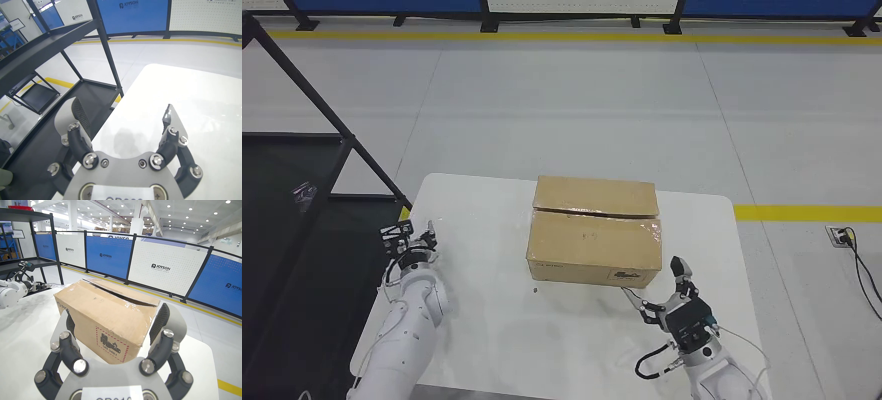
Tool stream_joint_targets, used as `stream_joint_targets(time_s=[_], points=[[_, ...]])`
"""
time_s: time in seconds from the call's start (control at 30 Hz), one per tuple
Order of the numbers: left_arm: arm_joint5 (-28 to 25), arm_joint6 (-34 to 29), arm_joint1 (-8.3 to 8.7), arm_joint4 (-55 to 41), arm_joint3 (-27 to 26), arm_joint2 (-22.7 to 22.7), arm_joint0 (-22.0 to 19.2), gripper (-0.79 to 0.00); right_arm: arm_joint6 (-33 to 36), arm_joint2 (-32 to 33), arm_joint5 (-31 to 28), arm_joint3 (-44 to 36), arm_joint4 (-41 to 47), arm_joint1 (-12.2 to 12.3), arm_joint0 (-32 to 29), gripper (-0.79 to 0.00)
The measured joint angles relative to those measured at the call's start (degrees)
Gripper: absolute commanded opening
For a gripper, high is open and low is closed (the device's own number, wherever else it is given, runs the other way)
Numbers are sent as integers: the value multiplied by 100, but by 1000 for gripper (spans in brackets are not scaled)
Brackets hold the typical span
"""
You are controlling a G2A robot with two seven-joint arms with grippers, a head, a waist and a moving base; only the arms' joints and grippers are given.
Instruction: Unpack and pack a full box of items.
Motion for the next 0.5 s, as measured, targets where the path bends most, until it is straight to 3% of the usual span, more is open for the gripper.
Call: stream_joint_targets(time_s=[0.3,0.5], points=[[372,-275,-5,-112,225,-119,-133,0,53,25,-7,-46,12,8,6,0],[508,-127,6,-323,204,-280,-187,0,106,2,-31,-79,-10,9,44,0]])
